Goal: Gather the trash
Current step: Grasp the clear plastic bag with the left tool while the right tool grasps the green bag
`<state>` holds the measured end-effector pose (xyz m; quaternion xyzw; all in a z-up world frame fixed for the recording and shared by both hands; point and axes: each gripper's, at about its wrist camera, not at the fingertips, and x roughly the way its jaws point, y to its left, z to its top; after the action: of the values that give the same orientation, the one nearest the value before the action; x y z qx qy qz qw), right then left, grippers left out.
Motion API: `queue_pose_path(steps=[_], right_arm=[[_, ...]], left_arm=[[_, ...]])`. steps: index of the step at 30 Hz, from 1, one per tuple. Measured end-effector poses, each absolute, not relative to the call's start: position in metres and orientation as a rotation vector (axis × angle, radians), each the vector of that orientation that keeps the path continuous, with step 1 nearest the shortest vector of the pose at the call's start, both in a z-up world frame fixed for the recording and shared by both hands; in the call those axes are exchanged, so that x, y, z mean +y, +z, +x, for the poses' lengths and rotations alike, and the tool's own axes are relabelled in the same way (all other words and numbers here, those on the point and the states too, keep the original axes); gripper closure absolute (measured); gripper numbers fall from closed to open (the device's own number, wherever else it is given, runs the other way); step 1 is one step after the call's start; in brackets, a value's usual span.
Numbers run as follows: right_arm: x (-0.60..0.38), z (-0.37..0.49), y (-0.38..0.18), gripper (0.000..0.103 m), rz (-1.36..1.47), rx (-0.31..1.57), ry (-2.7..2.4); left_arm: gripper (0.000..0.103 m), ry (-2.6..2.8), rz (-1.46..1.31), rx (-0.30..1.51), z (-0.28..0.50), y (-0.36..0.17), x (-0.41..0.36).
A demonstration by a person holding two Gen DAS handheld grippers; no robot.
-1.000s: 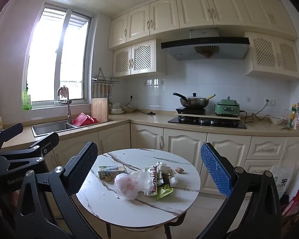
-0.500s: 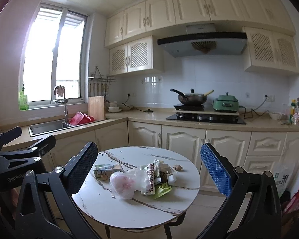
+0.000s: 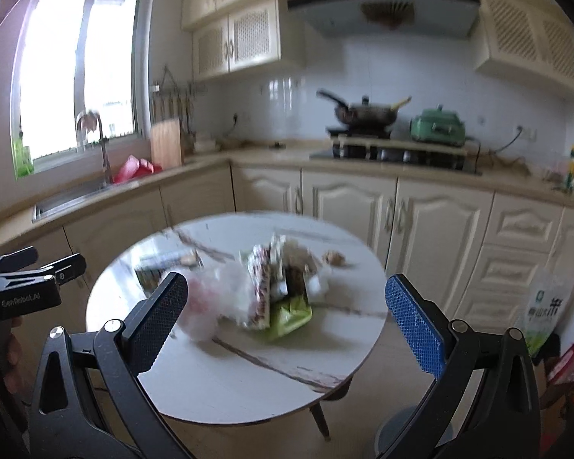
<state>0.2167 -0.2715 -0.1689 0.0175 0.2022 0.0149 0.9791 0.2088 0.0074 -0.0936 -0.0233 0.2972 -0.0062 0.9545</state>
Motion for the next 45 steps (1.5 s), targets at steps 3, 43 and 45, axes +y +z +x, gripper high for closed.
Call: queue_pose_path(steps=[3,43,45], right_arm=[[-0.279,0.239,-0.192,0.0,0.042,0.463,0.043],[-0.309,0.345,-0.286,0.083,0.237,0.712,0.26],[-0.311,0.338,-0.28,0.083,0.228,0.687,0.25]], left_arm=[[0.001,-0.021,-0.054,0.661,0.24,-0.103,0.0],[0.063,-0.231,-0.029,0.665,0.336,-0.124,0.002],[0.063,-0.236,-0.029,0.645,0.326,-0.115,0.001]])
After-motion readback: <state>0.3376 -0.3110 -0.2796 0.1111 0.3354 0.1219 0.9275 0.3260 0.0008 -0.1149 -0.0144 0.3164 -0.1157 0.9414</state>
